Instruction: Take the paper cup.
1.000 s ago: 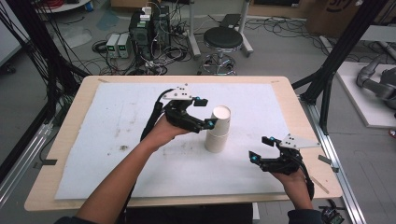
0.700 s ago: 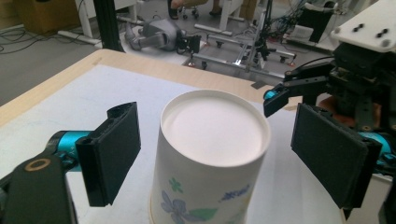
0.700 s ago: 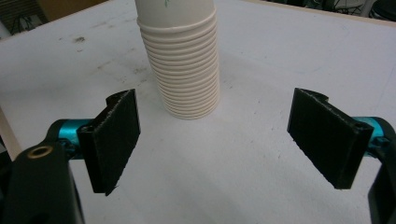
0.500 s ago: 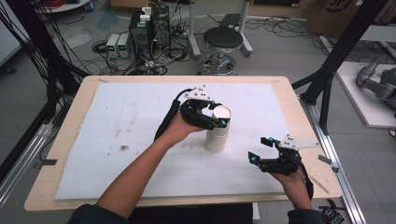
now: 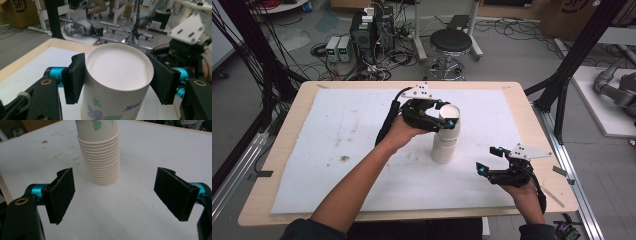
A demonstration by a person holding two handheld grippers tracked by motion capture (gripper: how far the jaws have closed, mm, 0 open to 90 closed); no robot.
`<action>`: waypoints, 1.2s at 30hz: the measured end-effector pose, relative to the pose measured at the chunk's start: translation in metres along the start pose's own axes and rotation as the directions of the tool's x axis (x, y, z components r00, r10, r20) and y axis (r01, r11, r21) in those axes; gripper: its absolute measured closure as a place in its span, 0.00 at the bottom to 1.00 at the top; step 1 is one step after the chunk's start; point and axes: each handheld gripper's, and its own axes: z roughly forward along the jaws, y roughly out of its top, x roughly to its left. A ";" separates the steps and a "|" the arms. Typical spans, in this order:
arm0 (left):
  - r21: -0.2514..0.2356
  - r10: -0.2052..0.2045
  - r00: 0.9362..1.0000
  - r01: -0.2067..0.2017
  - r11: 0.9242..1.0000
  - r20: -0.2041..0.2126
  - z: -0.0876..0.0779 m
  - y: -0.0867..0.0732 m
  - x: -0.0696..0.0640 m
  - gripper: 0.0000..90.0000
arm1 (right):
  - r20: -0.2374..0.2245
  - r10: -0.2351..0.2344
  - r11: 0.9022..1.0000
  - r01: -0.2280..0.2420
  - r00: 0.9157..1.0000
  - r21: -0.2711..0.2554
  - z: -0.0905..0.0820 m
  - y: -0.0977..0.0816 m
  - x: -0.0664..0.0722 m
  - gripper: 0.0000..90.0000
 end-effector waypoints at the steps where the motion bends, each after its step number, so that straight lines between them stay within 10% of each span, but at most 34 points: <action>1: -0.033 -0.003 1.000 0.003 0.999 -0.004 -0.007 0.008 -0.001 0.38 | 0.001 -0.001 1.000 0.001 1.000 -0.005 0.000 0.000 0.000 0.19; 15: -0.144 -0.016 0.997 0.005 0.990 -0.076 -0.080 0.034 -0.006 0.39 | -0.027 -0.018 1.000 0.018 0.999 -0.004 0.003 0.004 0.007 0.19; 22: -0.119 -0.033 0.988 0.015 0.993 -0.149 -0.127 0.003 -0.010 0.39 | -0.089 -0.034 0.999 0.033 0.995 -0.009 0.009 0.010 0.018 0.19; 36: -0.090 -0.084 0.975 0.067 0.994 -0.205 -0.159 -0.059 -0.017 0.39 | -0.191 -0.085 0.996 0.089 0.978 0.011 0.031 0.024 0.041 0.19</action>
